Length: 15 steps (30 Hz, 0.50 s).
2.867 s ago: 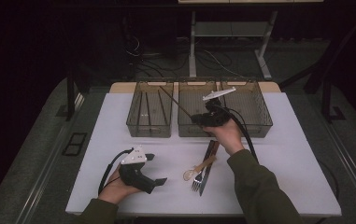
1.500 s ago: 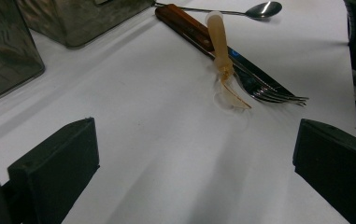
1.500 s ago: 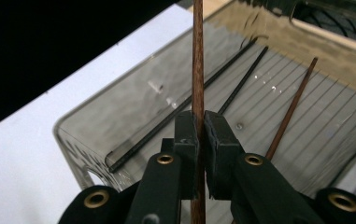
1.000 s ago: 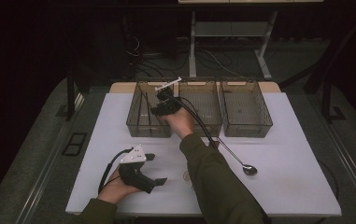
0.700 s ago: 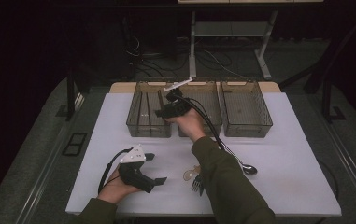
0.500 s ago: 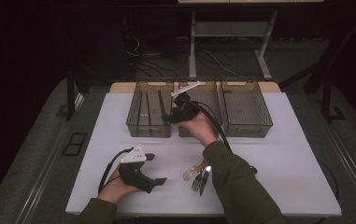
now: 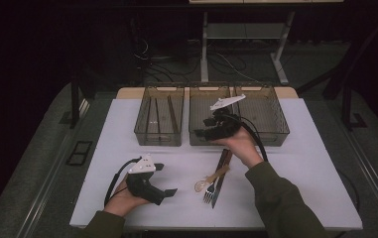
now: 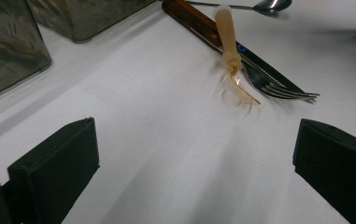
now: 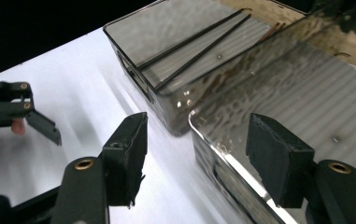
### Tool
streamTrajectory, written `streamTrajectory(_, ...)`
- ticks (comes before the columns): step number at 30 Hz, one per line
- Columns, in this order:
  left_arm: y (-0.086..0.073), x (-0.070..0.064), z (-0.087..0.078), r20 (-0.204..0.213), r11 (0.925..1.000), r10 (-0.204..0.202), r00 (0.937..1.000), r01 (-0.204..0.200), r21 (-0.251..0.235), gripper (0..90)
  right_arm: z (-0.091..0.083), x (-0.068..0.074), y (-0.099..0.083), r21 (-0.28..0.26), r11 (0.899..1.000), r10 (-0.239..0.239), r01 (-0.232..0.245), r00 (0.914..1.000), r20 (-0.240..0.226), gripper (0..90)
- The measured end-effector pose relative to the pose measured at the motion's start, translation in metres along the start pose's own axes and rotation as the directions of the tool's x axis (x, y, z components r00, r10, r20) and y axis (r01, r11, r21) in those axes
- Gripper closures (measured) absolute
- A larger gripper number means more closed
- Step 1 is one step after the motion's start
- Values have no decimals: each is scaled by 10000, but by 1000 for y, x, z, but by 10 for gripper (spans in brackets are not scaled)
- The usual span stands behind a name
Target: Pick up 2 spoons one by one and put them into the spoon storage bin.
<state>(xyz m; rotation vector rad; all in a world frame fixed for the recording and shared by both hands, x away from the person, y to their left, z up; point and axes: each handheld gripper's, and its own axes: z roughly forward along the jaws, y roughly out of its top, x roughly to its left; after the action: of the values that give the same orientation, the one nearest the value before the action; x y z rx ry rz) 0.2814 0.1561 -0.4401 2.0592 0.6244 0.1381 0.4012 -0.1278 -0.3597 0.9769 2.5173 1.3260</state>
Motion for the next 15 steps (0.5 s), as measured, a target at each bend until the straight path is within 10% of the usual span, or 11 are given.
streamTrajectory(15,0,1,1,-77,9997,167,9998,-166,172,0,-47,-8,-47,-64,10000,-44,45,9999,151,389)
